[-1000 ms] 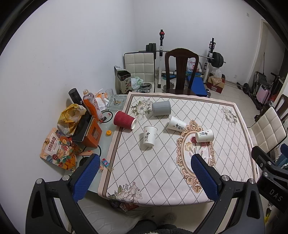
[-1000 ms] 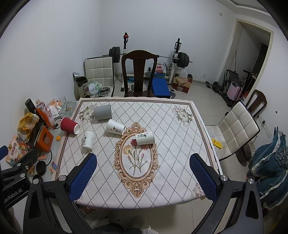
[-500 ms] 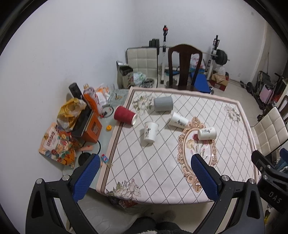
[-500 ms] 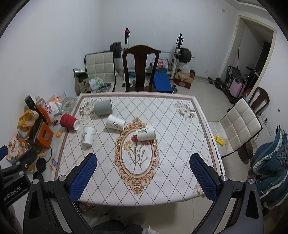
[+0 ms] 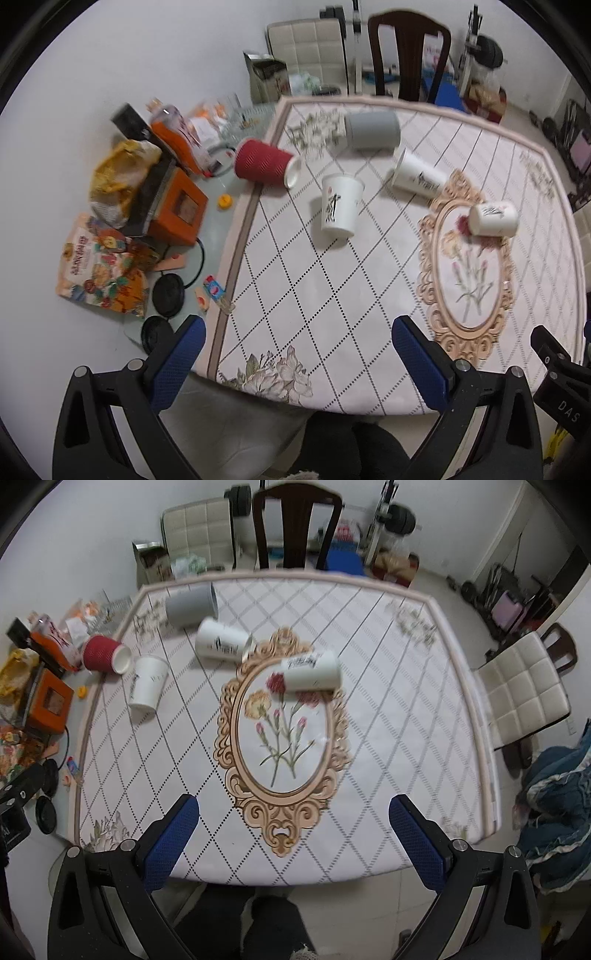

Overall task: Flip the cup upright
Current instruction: 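Reach the left tool to the upright white calligraphy cup and close on it, then lift the white cup with the left tool and carry it toward the right tool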

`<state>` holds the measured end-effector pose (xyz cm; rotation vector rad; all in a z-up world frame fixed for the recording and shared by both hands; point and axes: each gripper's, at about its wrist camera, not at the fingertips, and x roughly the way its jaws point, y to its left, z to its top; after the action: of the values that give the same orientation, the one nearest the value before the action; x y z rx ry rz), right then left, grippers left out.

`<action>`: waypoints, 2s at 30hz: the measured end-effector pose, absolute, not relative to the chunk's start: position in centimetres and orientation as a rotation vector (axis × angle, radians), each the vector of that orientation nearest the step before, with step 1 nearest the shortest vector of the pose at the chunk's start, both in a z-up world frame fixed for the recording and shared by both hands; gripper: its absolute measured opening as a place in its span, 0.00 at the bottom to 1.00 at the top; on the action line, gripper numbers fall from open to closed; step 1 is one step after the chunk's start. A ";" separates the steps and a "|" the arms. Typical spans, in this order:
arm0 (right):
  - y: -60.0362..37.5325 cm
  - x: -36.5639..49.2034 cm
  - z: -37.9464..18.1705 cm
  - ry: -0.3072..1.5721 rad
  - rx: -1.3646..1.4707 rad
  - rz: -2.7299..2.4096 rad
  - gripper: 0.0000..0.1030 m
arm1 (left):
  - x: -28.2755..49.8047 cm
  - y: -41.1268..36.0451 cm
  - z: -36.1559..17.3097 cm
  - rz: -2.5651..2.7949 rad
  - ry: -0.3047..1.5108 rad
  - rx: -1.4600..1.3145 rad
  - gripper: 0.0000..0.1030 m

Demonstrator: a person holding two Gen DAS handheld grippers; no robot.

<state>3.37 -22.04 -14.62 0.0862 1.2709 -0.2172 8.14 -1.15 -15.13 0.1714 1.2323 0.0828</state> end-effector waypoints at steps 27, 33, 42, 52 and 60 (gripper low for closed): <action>-21.1 20.4 -32.2 1.556 0.107 -0.374 1.00 | 30.1 -1.8 -32.9 -0.192 1.527 0.121 0.74; -21.3 20.9 -32.7 1.565 0.114 -0.392 1.00 | 31.0 -1.7 -33.6 -0.211 1.521 0.129 0.58; -21.8 20.2 -31.9 1.564 0.096 -0.363 1.00 | 28.9 -1.2 -30.8 -0.175 1.499 0.105 0.58; -23.6 15.7 -28.8 1.530 0.098 -0.309 1.00 | 21.7 -4.1 -25.8 -0.136 1.477 0.072 0.58; -28.8 11.5 -29.2 1.535 0.141 -0.337 1.00 | 16.3 -8.5 -26.5 -0.163 1.524 0.033 0.58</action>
<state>11.54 -28.82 -29.15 0.1406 1.5354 -0.3371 16.30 -8.53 -26.53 0.0329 1.5238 -0.1634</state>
